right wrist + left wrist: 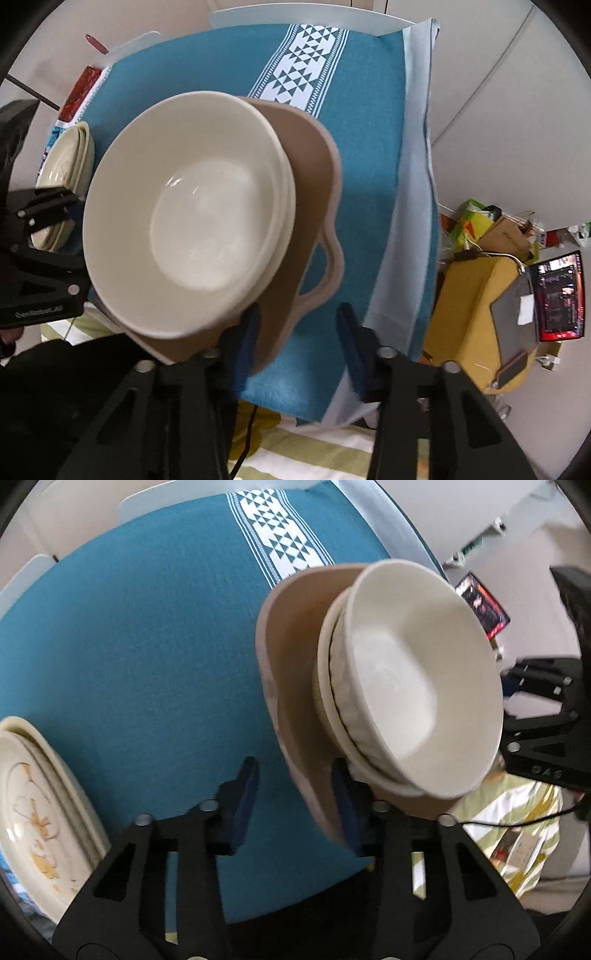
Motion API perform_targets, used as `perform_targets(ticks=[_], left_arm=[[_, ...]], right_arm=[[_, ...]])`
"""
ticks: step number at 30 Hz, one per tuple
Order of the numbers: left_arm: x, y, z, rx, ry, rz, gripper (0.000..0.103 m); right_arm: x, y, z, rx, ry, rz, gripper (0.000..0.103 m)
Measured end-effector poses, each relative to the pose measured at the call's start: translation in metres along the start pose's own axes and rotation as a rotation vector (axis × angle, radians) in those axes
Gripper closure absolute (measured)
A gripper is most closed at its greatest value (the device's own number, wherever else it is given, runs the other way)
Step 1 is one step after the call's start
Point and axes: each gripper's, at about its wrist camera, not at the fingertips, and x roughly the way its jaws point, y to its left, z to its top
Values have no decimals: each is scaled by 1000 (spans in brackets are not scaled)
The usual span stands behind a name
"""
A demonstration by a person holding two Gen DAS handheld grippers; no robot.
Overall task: Organize plates and bowls
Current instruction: 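Grasp the rim of the taupe dish holding the bowls with both tools, then carry the taupe dish with bowls using both tools onto the plate stack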
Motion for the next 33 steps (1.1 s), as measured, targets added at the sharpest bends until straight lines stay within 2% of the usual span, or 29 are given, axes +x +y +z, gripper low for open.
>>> perform_targets(ticks=[4, 8, 11, 14, 16, 19, 26, 27, 33], left_arm=[[8, -2, -2, -11, -43, 2, 79], [12, -6, -6, -15, -69, -11, 93], [12, -14, -8, 12, -88, 20, 94], [11, -16, -9, 22, -104, 35, 94], [10, -22, -10, 54, -118, 70, 94], [9, -28, -12, 89, -137, 104, 94], [-7, -19, -5, 105, -172, 121, 94], [-8, -14, 3, 107, -176, 121, 94], [-43, -8, 4, 92, -226, 127, 94]], right_arm=[[7, -3, -1, 35, -49, 28, 80], [12, 0, -3, 52, -92, 64, 89], [12, 9, -5, 4, -117, 44, 92], [11, 7, -7, 30, -148, 65, 92], [11, 5, -10, 32, -172, 66, 92], [11, 11, -12, -1, -188, 34, 92], [5, 8, -8, 18, -255, 43, 92], [2, 8, -7, 19, -263, 41, 92], [-25, 20, 8, -11, -311, 22, 92]])
